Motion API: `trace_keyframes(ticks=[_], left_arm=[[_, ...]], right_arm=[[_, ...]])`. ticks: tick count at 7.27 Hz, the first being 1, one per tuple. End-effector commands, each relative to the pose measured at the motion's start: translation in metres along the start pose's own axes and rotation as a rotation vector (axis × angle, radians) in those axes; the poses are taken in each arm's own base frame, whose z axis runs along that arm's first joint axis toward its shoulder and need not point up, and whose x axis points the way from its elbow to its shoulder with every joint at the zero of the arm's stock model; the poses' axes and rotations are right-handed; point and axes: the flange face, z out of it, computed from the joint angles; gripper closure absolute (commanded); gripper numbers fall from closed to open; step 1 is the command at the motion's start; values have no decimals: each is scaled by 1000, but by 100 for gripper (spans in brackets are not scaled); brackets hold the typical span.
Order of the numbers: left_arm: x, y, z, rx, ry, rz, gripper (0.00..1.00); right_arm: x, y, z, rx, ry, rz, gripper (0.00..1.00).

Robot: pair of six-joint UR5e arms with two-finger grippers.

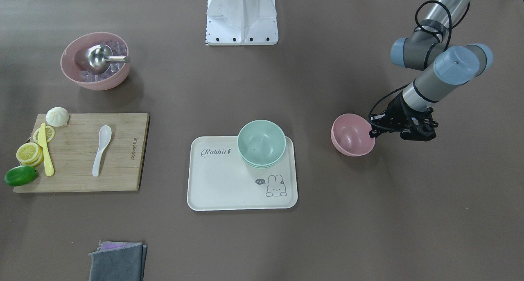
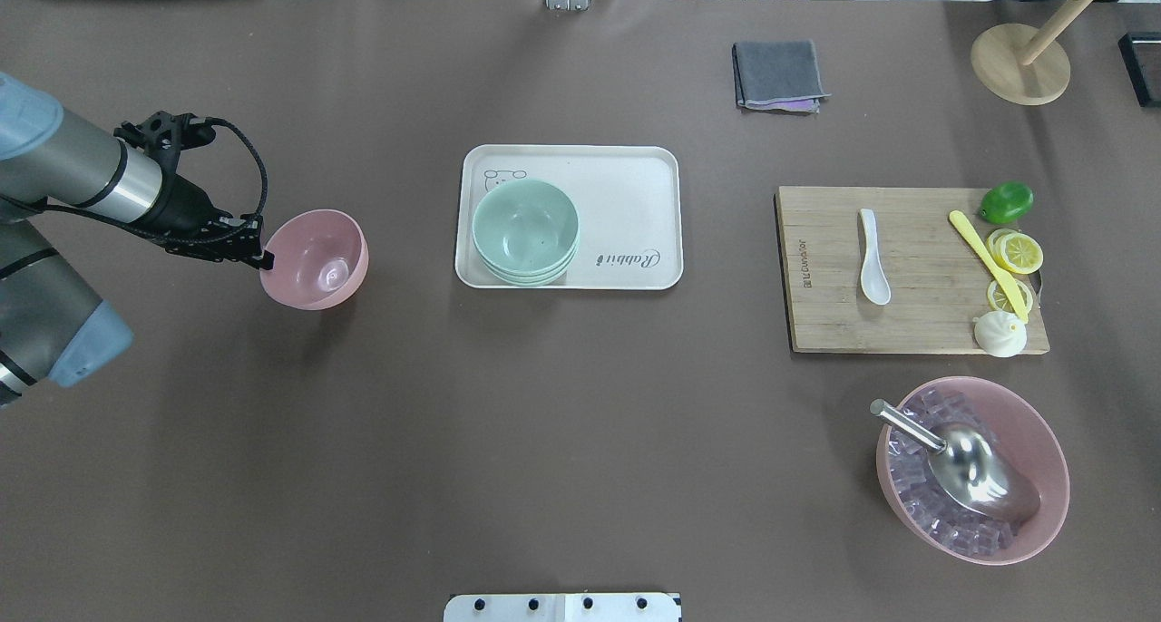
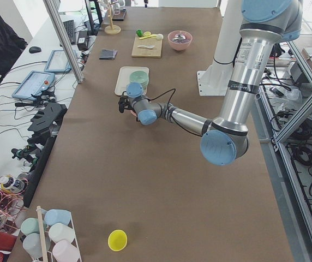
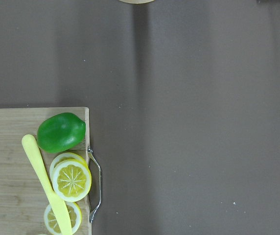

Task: Stack pink bowl on green and place spoon
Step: 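Lift the pink bowl with the left gripper while the right arm reaches for the spoon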

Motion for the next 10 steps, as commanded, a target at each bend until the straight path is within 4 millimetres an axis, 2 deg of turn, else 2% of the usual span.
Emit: trace_keyframes(ticks=[1,2,4,5,6,8,9,10], left_arm=[[8,-12,-22,-18,44,-53,100],[18,-16,-23,-12,52,-87,100],[35,-25,-24,-8,50,-114,100],[36,-25,-25,-6,51,-122,100],[43,-28,-28,-1,59,-173,100],[90,-40,-47,13,114,-256,100],[124,-41,-59,12,140,-307,100],[166,-50,-73,4,125,-352,100]], right_arm=[[-11,-7,-3,7,-3,-3,0],[-36,-17,0,2,-11,-34,0],[-167,-50,8,-3,-38,-43,0],[-223,-50,21,-1,-11,-18,0],[-265,-40,45,6,26,19,0],[-323,-22,109,65,48,90,1],[-331,-22,148,73,92,77,1],[-328,-23,169,74,84,55,2]])
